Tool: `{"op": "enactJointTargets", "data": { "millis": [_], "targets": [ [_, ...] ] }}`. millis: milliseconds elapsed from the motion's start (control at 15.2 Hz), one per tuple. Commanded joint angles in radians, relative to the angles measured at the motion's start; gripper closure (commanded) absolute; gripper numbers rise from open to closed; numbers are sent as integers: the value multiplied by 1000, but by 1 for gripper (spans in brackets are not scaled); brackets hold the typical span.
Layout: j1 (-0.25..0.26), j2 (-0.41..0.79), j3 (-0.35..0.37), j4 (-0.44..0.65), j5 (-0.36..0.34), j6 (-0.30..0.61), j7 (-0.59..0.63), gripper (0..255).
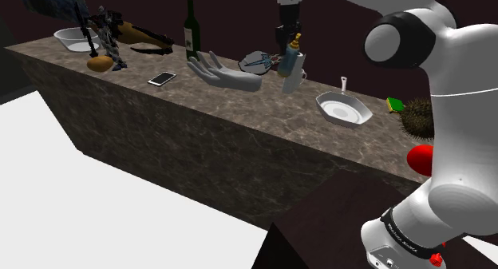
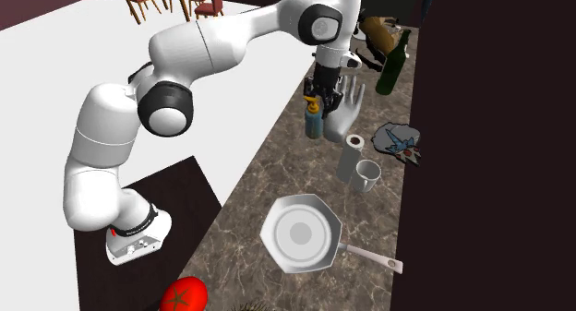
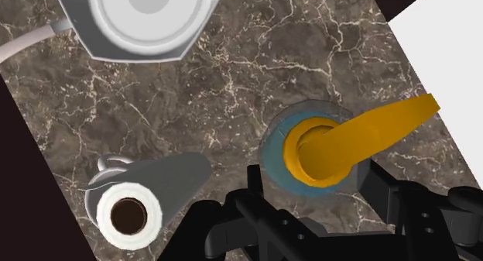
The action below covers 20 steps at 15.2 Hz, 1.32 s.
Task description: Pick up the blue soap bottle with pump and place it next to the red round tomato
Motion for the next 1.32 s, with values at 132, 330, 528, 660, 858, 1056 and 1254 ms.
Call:
{"op": "enactJointTargets", "data": {
  "millis": [132, 330, 528, 660, 858, 1056, 1254],
  "targets": [
    [-4, -52, -4, -44, -5, -8, -12, 255],
    [-6, -237, -15, -331, -23, 97, -29, 255],
    [-15, -376, -26, -529, -41, 160, -49, 255],
    [-22, -457, -35, -637, -54, 190, -64, 255],
    [-36, -569, -49, -778, -75, 223, -87, 255],
    [-51, -673, -65, -898, -98, 245, -114, 255],
    [-69, -771, -83, -1003, -123, 258, -142, 255]
  ]
}}
